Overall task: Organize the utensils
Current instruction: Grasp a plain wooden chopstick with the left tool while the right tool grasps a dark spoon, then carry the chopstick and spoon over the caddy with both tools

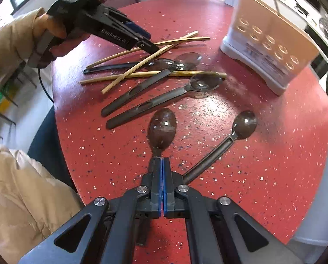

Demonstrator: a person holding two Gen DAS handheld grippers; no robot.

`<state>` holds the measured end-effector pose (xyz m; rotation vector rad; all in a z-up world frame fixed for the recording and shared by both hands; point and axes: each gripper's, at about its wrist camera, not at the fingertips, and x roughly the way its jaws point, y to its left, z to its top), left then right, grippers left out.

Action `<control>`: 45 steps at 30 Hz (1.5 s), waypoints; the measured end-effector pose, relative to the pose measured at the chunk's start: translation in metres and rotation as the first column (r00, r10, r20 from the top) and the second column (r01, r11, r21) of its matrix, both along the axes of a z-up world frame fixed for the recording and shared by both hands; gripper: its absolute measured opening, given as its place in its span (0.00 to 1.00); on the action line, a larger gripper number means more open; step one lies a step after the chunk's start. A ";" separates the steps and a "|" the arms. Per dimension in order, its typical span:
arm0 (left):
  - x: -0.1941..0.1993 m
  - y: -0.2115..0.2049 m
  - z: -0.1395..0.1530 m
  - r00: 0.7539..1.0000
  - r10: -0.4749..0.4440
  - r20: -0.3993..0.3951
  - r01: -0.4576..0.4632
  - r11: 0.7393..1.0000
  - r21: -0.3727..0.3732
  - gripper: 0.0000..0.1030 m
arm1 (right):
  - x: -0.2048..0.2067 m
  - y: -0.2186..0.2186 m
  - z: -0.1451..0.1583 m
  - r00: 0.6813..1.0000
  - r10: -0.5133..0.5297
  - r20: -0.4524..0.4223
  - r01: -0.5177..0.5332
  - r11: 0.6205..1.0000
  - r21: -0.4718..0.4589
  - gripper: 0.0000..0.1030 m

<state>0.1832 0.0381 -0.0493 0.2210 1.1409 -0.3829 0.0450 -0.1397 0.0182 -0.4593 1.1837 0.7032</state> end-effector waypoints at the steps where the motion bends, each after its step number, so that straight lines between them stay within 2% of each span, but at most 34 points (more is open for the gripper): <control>1: 0.001 -0.003 0.000 1.000 -0.006 -0.004 0.006 1.000 0.007 0.71 | 0.003 -0.002 0.000 1.000 -0.017 -0.009 0.017 1.000 0.006 0.01; 3: 0.005 -0.007 0.000 1.000 -0.022 -0.011 0.022 1.000 0.017 0.71 | 0.007 -0.005 0.002 0.998 -0.051 -0.039 0.052 0.999 0.016 0.03; 5: 0.005 -0.010 0.001 0.999 -0.032 -0.016 0.032 0.999 0.020 0.71 | 0.011 -0.008 0.003 0.995 -0.075 -0.073 0.078 0.996 0.040 0.12; 6: 0.006 -0.011 0.001 0.999 -0.033 -0.019 0.034 0.999 0.023 0.71 | 0.013 -0.008 0.004 0.993 -0.083 -0.083 0.088 0.995 0.056 0.25; 7: 0.006 -0.012 0.001 0.999 -0.033 -0.022 0.034 0.999 0.023 0.71 | 0.016 -0.007 0.005 0.991 -0.084 -0.100 0.092 0.993 0.074 0.35; 8: 0.005 -0.011 0.001 0.999 -0.034 -0.024 0.034 0.999 0.023 0.71 | 0.017 -0.006 0.006 0.990 -0.081 -0.114 0.091 0.992 0.086 0.36; 10: 0.006 -0.012 0.001 0.999 -0.035 -0.028 0.036 0.999 0.028 0.71 | 0.018 0.001 0.005 0.989 -0.079 -0.122 0.087 0.994 0.064 0.36; 15: 0.009 -0.019 0.002 0.998 -0.056 -0.032 0.058 0.996 0.067 0.71 | 0.023 0.025 -0.018 0.978 -0.149 -0.145 0.132 0.984 -0.121 0.35; 17: 0.011 -0.024 0.003 0.998 -0.061 -0.034 0.063 0.995 0.074 0.71 | 0.022 0.035 -0.019 0.979 -0.154 -0.131 0.132 0.978 -0.165 0.34; 18: 0.011 -0.026 0.003 0.997 -0.065 -0.036 0.067 0.995 0.074 0.68 | 0.020 0.039 -0.019 0.981 -0.154 -0.120 0.131 0.975 -0.181 0.30; 19: 0.011 -0.027 0.004 0.997 -0.071 -0.041 0.074 0.995 0.067 0.65 | 0.019 0.043 -0.019 0.981 -0.155 -0.120 0.131 0.973 -0.190 0.21; 20: 0.011 -0.029 0.004 0.996 -0.079 -0.048 0.082 0.995 0.060 0.60 | 0.018 0.047 -0.019 0.979 -0.156 -0.128 0.131 0.974 -0.187 0.18; 21: 0.010 -0.031 0.005 0.996 -0.084 -0.043 0.087 0.994 0.070 0.59 | 0.017 0.050 -0.018 0.979 -0.158 -0.126 0.132 0.973 -0.187 0.12; 22: 0.008 -0.033 0.005 0.995 -0.094 -0.037 0.097 0.992 0.081 0.57 | 0.016 0.053 -0.017 0.980 -0.158 -0.124 0.134 0.974 -0.185 0.12; 24: 0.005 -0.037 0.005 0.993 -0.112 -0.046 0.115 0.991 0.064 0.33 | 0.013 0.055 -0.015 0.980 -0.163 -0.114 0.141 0.974 -0.176 0.12; 29: -0.007 -0.035 0.007 0.997 -0.076 0.004 0.076 0.996 0.056 0.33 | 0.011 0.040 -0.010 0.967 -0.227 -0.111 0.219 0.972 -0.081 0.12; 35: -0.028 -0.014 0.032 0.993 0.027 0.113 -0.021 0.998 -0.054 0.33 | 0.017 0.014 0.011 0.943 -0.318 -0.102 0.328 0.938 0.109 0.12; 40: -0.036 0.003 0.061 0.970 0.146 0.192 -0.109 0.976 -0.190 0.33 | 0.020 -0.005 0.032 0.919 -0.388 -0.070 0.392 0.881 0.267 0.12; 45: -0.043 0.006 0.095 0.937 0.225 0.266 -0.142 0.943 -0.300 0.33 | 0.027 -0.029 0.053 0.894 -0.446 -0.037 0.425 0.821 0.381 0.12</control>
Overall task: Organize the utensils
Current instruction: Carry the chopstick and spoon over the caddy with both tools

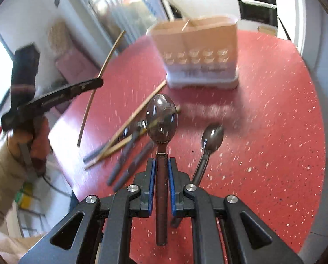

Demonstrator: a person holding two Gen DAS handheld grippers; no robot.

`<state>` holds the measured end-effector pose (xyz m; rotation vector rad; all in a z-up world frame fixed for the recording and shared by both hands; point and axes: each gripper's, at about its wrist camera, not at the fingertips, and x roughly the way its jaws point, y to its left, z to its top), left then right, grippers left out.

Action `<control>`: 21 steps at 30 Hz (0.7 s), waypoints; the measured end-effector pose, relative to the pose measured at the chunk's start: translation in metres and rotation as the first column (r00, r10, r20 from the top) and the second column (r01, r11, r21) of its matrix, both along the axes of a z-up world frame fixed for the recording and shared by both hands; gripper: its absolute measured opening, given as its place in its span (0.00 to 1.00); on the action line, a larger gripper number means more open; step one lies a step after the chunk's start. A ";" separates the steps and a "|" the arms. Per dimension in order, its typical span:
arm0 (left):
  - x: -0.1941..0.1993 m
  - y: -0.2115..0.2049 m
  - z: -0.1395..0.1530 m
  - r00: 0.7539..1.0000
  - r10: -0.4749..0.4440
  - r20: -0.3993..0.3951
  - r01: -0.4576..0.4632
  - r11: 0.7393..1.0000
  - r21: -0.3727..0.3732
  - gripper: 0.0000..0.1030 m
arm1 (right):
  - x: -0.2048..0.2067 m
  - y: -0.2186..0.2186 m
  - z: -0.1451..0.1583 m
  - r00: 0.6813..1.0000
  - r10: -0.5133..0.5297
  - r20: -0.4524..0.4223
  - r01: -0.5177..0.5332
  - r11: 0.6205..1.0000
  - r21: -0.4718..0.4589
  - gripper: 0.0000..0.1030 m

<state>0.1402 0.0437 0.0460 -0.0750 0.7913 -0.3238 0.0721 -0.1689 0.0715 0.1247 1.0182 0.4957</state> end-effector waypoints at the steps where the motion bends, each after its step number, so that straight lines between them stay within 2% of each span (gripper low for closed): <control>1: 0.002 0.002 0.004 1.000 0.008 0.014 -0.007 1.000 -0.010 0.33 | 0.002 -0.009 0.003 1.000 -0.010 0.011 0.010 1.000 0.010 0.12; 12: 0.016 -0.008 0.056 0.984 0.089 0.153 -0.066 0.986 -0.150 0.33 | 0.029 -0.046 0.043 0.984 -0.116 0.136 0.106 0.992 0.073 0.12; 15: 0.031 -0.012 0.069 0.978 0.113 0.175 -0.079 0.978 -0.193 0.33 | 0.048 -0.050 0.053 0.977 -0.129 0.167 0.116 0.990 0.083 0.12; 21: 0.066 -0.029 0.085 0.965 0.149 0.217 -0.097 0.967 -0.234 0.33 | 0.083 -0.051 0.078 0.963 -0.130 0.238 0.110 0.989 0.097 0.12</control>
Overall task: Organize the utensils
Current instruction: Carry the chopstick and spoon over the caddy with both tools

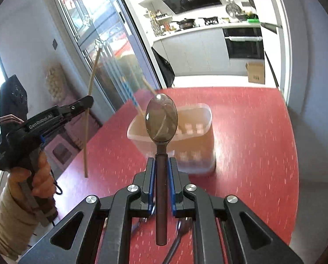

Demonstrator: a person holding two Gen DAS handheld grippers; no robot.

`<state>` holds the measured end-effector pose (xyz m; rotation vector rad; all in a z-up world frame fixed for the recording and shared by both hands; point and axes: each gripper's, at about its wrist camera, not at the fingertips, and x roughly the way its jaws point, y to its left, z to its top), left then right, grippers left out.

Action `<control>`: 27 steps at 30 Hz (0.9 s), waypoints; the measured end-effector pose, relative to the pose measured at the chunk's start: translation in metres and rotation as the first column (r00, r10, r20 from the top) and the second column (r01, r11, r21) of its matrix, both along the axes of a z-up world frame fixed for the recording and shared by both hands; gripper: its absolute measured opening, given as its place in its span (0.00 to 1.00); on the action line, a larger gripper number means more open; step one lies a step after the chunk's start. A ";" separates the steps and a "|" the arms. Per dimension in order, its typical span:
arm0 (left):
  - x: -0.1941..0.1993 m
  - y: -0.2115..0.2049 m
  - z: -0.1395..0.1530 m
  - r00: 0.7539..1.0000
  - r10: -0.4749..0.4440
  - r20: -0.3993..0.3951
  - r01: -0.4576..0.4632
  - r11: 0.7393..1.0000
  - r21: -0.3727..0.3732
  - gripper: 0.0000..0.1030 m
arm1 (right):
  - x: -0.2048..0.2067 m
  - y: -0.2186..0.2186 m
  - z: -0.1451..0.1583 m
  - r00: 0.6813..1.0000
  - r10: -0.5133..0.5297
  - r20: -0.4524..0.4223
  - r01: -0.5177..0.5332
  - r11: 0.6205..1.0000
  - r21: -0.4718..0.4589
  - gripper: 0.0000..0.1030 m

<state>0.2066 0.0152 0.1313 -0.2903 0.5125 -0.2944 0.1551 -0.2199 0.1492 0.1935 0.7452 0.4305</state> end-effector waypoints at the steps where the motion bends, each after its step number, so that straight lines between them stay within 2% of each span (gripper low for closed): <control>1: 0.007 -0.003 0.001 1.000 0.009 0.005 -0.009 1.000 -0.004 0.33 | 0.010 0.000 0.005 1.000 0.003 0.013 -0.003 1.000 0.002 0.12; 6: 0.039 -0.018 0.005 0.999 0.039 0.033 -0.038 0.999 -0.018 0.33 | 0.051 0.004 0.021 0.998 0.018 0.052 -0.018 1.000 0.004 0.12; 14: 0.074 -0.034 0.003 0.988 0.114 0.100 -0.116 0.993 0.010 0.33 | 0.111 0.014 0.030 0.992 0.044 0.122 -0.042 0.999 -0.024 0.12; 19: 0.080 -0.044 -0.005 0.979 0.143 0.145 -0.150 0.988 0.036 0.33 | 0.134 0.025 0.020 0.981 0.078 0.175 -0.067 0.995 -0.067 0.12; 27: 0.079 -0.056 -0.028 0.970 0.173 0.173 -0.189 0.979 0.079 0.33 | 0.138 0.041 -0.013 0.960 0.144 0.240 -0.103 0.979 -0.177 0.12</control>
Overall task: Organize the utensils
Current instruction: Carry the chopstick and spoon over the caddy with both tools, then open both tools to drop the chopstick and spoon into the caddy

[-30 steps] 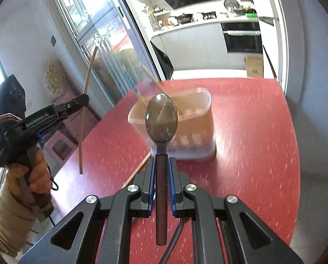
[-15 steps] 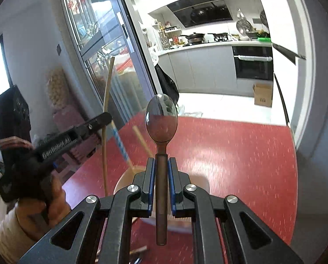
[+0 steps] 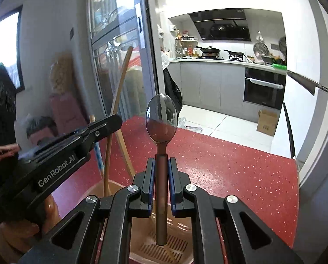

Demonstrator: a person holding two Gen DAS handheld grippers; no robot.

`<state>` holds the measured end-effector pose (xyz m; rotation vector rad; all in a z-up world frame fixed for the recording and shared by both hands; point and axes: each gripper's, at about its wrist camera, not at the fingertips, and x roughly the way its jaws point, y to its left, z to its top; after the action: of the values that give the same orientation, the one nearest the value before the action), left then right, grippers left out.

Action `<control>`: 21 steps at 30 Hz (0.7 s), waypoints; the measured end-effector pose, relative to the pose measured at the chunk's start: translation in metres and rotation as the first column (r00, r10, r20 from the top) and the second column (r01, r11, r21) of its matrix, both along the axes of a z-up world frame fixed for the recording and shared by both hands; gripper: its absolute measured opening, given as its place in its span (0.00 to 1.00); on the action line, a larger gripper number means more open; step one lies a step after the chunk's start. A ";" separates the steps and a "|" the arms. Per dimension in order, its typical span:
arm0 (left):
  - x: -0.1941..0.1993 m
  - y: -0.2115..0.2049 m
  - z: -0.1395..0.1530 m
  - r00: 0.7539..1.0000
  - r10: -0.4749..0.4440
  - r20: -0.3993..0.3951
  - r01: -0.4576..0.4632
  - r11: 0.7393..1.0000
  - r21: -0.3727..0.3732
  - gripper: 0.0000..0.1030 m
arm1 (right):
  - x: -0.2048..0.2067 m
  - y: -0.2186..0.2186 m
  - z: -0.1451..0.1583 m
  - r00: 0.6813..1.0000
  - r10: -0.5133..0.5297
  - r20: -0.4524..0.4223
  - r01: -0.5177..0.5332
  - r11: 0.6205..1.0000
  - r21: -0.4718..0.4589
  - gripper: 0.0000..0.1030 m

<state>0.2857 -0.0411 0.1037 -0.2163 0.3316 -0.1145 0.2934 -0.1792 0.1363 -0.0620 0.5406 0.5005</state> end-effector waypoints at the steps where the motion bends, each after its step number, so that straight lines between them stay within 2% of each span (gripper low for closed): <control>1: -0.001 -0.001 -0.003 1.000 0.002 0.000 -0.002 1.000 0.002 0.33 | -0.001 0.001 -0.004 1.000 0.007 0.005 -0.006 1.000 -0.010 0.12; 8: -0.010 -0.013 -0.017 1.000 0.012 -0.015 -0.011 0.997 0.070 0.33 | -0.007 0.007 -0.024 0.999 0.040 0.003 -0.039 0.998 -0.051 0.12; 21: -0.028 -0.009 -0.024 0.998 0.020 -0.060 -0.013 0.993 0.113 0.33 | -0.012 0.004 -0.035 0.996 0.056 -0.075 -0.060 0.997 -0.045 0.13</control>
<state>0.2582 -0.0506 0.0800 -0.1106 0.3962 -0.0726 0.2818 -0.1752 0.1010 -0.1052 0.6245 0.5482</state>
